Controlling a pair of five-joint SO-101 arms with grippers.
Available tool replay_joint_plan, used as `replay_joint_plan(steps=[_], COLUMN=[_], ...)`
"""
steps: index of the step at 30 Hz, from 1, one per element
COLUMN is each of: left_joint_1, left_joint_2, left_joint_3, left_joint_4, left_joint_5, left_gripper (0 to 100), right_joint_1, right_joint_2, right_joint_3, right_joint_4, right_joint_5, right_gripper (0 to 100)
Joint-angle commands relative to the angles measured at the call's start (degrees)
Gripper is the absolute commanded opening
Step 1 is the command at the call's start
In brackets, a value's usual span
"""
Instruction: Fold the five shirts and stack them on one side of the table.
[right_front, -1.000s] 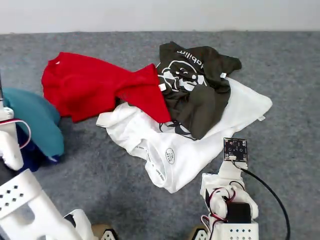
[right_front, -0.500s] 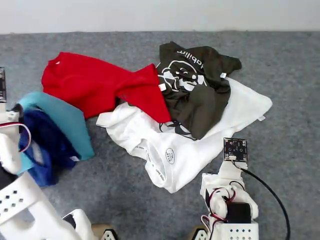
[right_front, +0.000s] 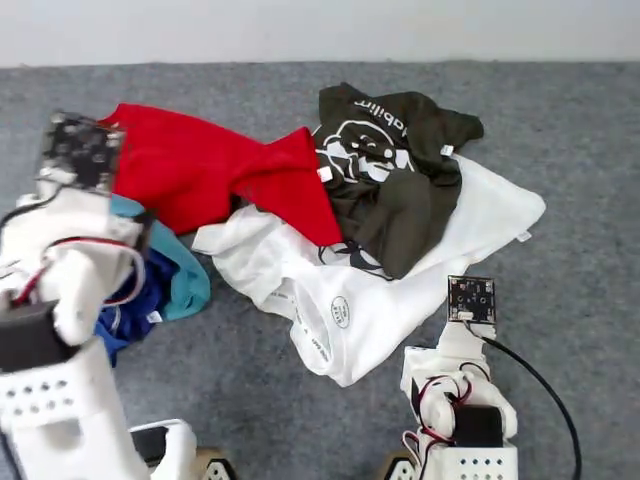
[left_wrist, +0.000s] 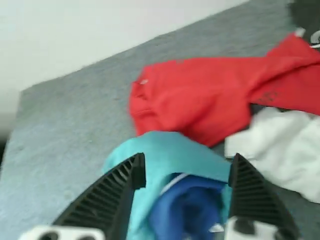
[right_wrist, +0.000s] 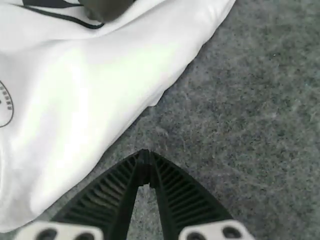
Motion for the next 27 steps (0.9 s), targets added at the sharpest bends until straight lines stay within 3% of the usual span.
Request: replay_joint_plan(steps=[1,14,21,27], left_joint_1=[5.1,28.0,29.5,30.8], left_joint_2=[5.8,26.5,43.5,56.8], left_joint_3=[-2.1,-8.5,-21.6,-31.8], left_joint_4=[0.2,-9.8,-9.8,-9.7], left_joint_5=[3.7,10.4,20.0,20.9], left_gripper=[26,27,34,36], right_joint_1=[0.2,0.2,0.2,0.2], right_joint_2=[-0.3,-0.3,-0.3,-0.3], right_joint_3=[0.8,0.8,0.8,0.8], right_joint_4=[0.2,0.2,0.2,0.2], right_joint_5=[-0.4,-0.4,-0.4,-0.4], right_gripper=[0.9,0.9,0.9,0.9])
